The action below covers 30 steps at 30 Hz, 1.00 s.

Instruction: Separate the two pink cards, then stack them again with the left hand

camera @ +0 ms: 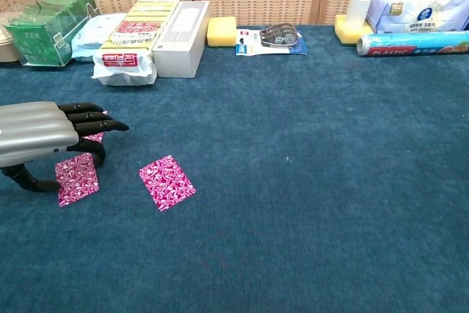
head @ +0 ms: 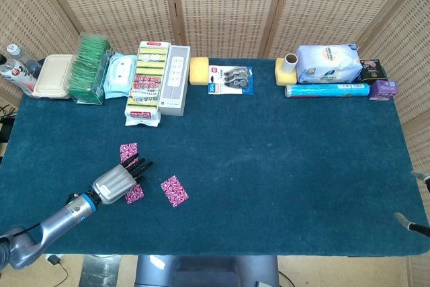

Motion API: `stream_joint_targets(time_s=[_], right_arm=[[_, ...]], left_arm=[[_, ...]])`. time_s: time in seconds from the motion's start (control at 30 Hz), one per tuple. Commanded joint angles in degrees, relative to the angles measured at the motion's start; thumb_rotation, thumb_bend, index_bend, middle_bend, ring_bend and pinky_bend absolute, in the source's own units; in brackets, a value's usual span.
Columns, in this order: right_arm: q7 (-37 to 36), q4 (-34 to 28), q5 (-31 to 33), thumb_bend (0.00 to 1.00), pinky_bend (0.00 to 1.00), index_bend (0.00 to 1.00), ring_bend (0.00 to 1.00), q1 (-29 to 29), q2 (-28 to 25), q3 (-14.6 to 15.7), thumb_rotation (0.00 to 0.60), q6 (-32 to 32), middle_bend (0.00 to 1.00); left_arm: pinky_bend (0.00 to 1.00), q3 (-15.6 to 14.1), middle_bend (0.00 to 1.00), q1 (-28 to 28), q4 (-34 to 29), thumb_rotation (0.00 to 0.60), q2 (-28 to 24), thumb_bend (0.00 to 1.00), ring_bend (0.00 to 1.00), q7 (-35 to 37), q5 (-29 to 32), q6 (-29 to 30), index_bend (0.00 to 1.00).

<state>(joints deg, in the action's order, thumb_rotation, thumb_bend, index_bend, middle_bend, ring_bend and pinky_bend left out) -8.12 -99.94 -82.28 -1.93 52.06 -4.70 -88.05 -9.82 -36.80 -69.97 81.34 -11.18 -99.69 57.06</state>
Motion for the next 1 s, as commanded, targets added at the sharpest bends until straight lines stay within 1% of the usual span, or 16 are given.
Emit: stream_joint_targets(time_s=[0.03,0.4,0.67,1.0], right_arm=[[0.0,0.0,0.0,0.00,0.00,0.20,0.00,0.0,0.0,0.0,0.600,0.0,0.02],[0.2,-0.1,0.0,0.00,0.00,0.20,0.00,-0.1,0.0,0.0,0.600,-0.1,0.02],[0.2,-0.1,0.1,0.00,0.00,0.20,0.00,-0.1,0.0,-0.1,0.600,-0.1,0.02],[0.2,-0.2,0.2,0.00,0.00,0.20,0.00,-0.1,0.1,-0.1,0.600,-0.2,0.02]], left_arm=[[0.00,0.0,0.00,0.0,-0.1,0.600,-0.2,0.23,0.00,0.1,0.0,0.2,0.34],[0.00,-0.1,0.00,0.1,-0.8,0.600,-1.1,0.23,0.00,-0.3,-0.6,0.8,0.34],[0.00,-0.1,0.00,0.1,-1.1,0.600,-1.5,0.17,0.00,-1.4,-0.7,0.7,0.34],[0.00,0.3,0.00,0.1,-1.3,0.600,-1.4,0.17,0.00,-2.3,-0.4,0.4,0.34]])
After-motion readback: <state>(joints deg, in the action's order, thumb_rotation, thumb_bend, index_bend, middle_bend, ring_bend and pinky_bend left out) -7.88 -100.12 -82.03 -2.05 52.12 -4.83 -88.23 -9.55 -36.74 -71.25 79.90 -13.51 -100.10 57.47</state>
